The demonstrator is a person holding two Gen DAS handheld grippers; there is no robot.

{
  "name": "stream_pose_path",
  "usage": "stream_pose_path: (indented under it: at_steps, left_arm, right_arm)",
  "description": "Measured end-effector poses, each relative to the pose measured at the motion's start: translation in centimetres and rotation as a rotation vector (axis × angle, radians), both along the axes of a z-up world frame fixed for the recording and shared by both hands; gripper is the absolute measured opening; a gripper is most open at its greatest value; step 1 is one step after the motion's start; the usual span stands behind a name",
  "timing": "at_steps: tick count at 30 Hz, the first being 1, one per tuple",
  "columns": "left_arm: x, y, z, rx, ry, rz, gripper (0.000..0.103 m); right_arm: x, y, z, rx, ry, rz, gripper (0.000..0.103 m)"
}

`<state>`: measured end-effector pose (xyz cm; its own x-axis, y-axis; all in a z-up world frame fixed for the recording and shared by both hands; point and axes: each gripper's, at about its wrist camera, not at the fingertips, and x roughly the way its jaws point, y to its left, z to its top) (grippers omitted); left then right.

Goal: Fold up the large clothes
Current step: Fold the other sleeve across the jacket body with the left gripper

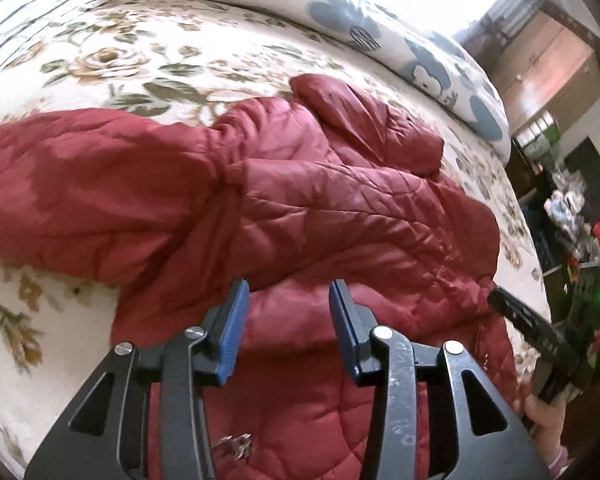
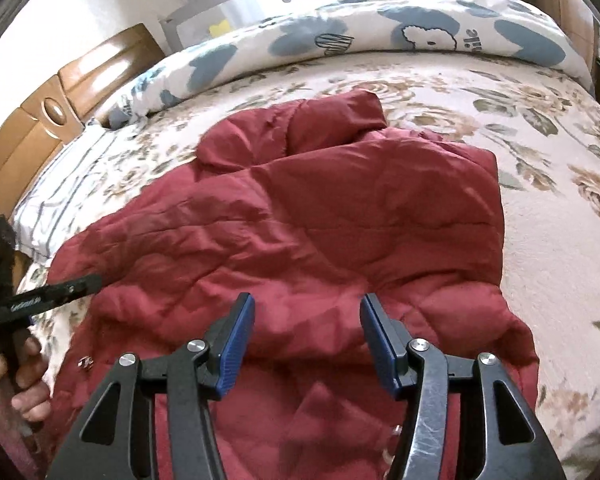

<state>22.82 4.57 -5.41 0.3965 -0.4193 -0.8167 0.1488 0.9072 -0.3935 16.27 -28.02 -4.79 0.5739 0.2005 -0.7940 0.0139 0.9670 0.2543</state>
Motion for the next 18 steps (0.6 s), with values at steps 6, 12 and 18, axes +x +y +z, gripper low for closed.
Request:
stream_pose_path:
  at_steps: [6,12,18]
  left_arm:
    - [-1.0,2.9,0.2,-0.018,-0.010,0.074,0.042]
    - [-1.1,6.7,-0.7,-0.045,0.011,0.174,0.050]
    - [-0.6,11.1,-1.9,-0.061,0.035,0.300,0.050]
  right_arm:
    - [-1.8,0.6,0.5,0.006,0.011,0.014,0.060]
    - [-3.1,1.5,0.6,0.016,0.025,0.047,0.061]
    - [-3.6,2.8,0.6,0.018,0.034,0.076,0.064]
